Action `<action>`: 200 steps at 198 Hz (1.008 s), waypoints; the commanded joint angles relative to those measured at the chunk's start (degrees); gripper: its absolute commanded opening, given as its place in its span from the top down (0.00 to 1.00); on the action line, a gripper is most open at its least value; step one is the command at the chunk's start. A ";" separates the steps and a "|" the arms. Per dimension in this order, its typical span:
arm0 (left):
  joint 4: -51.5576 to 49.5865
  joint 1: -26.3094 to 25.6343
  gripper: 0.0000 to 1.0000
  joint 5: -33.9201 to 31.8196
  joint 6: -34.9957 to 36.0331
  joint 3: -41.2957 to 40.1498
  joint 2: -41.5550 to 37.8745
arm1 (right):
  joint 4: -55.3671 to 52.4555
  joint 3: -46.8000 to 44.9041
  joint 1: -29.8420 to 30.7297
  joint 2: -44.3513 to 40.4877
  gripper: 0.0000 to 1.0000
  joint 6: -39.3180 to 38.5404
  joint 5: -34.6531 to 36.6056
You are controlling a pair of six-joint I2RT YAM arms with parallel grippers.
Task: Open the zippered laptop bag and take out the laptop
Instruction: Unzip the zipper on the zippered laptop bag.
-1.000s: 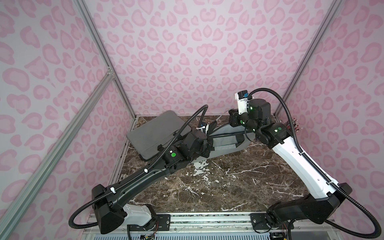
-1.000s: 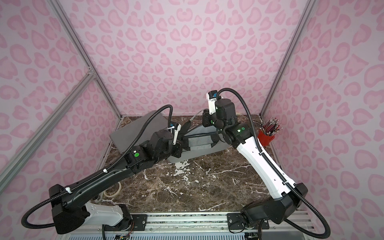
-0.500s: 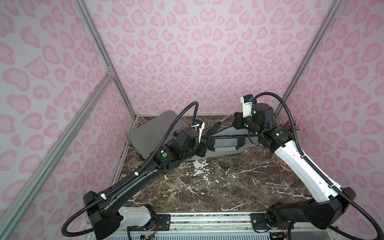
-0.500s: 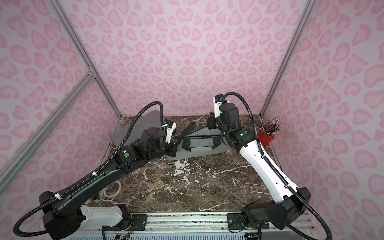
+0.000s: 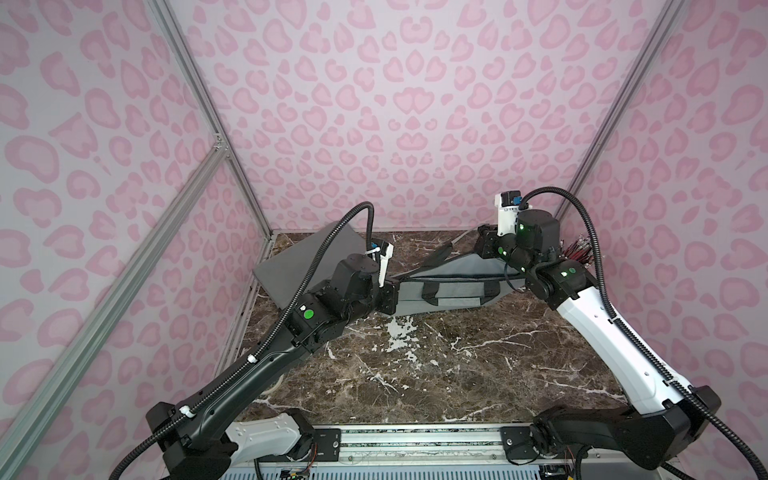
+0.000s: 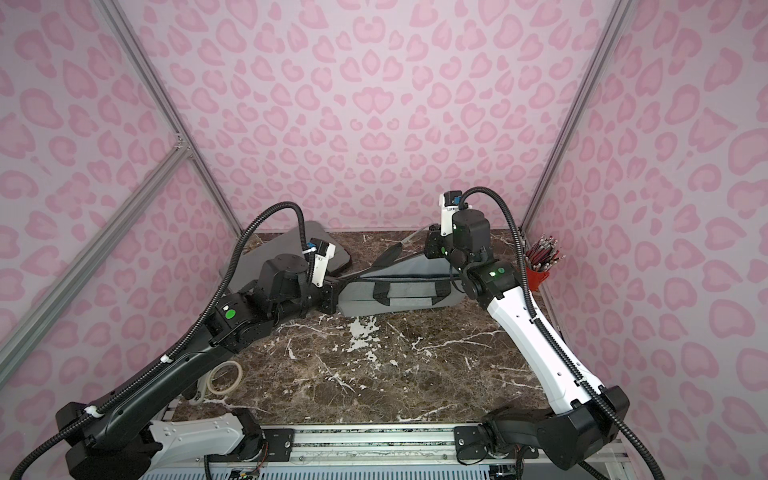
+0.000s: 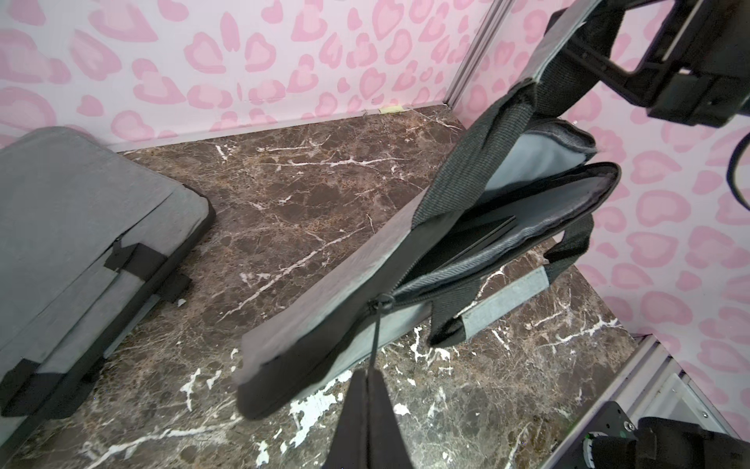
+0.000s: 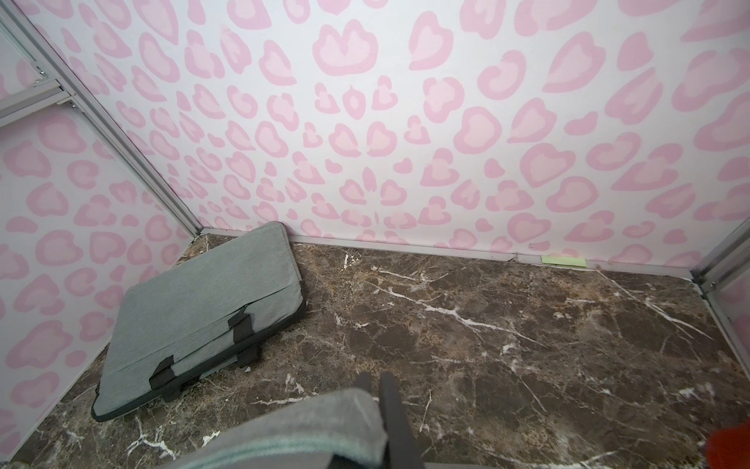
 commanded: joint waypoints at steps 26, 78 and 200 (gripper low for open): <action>-3.34 2.02 1.00 -2.35 0.87 -0.56 -2.54 | 7.57 0.00 -0.92 0.05 1.00 1.61 1.30; -3.52 5.68 1.00 0.01 -0.62 -3.10 -4.45 | 7.75 0.40 -1.48 1.02 1.00 2.19 0.77; -0.33 12.71 1.00 5.25 -2.98 -8.40 -4.15 | 8.05 0.88 -2.20 2.23 1.00 2.68 -0.16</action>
